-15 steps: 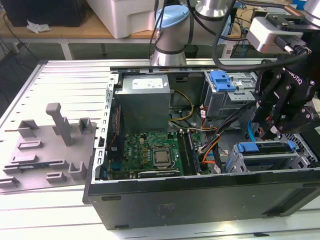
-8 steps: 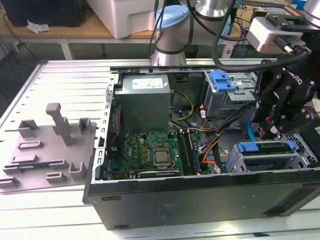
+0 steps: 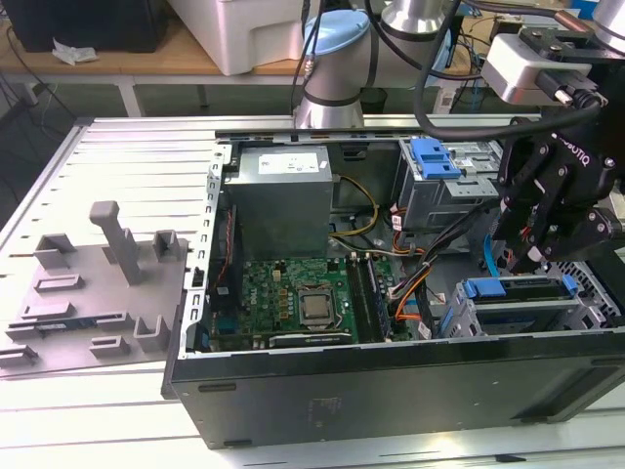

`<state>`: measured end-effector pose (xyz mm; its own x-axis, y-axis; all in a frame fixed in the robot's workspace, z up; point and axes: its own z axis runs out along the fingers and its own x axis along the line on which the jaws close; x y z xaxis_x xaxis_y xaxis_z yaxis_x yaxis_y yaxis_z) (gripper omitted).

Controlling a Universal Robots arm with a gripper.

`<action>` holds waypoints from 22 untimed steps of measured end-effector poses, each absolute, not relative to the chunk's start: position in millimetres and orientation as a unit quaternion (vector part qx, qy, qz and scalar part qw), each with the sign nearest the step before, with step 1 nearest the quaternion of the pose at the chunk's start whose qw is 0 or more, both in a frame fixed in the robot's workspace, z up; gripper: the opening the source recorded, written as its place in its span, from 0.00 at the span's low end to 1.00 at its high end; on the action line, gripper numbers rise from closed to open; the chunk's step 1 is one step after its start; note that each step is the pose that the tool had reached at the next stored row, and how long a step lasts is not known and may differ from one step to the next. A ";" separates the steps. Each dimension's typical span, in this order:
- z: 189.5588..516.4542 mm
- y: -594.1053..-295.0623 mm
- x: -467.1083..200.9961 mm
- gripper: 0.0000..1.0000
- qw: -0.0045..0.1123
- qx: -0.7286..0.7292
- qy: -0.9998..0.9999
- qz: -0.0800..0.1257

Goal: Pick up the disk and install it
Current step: 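Insert the first disk wire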

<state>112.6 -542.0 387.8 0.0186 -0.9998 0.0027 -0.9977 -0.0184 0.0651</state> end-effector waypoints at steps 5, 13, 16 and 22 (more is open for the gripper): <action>387.6 -541.2 112.6 0.44 0.024 0.713 -0.700 -0.022; 387.8 -518.8 121.6 0.44 0.054 0.712 -0.700 0.007; 387.8 -514.0 126.1 0.44 0.065 0.711 -0.700 0.018; 387.7 -501.6 135.7 0.44 0.085 0.708 -0.700 0.038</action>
<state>135.7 -501.6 387.7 0.0181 -0.9850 0.1717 -0.9977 -0.0066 0.0672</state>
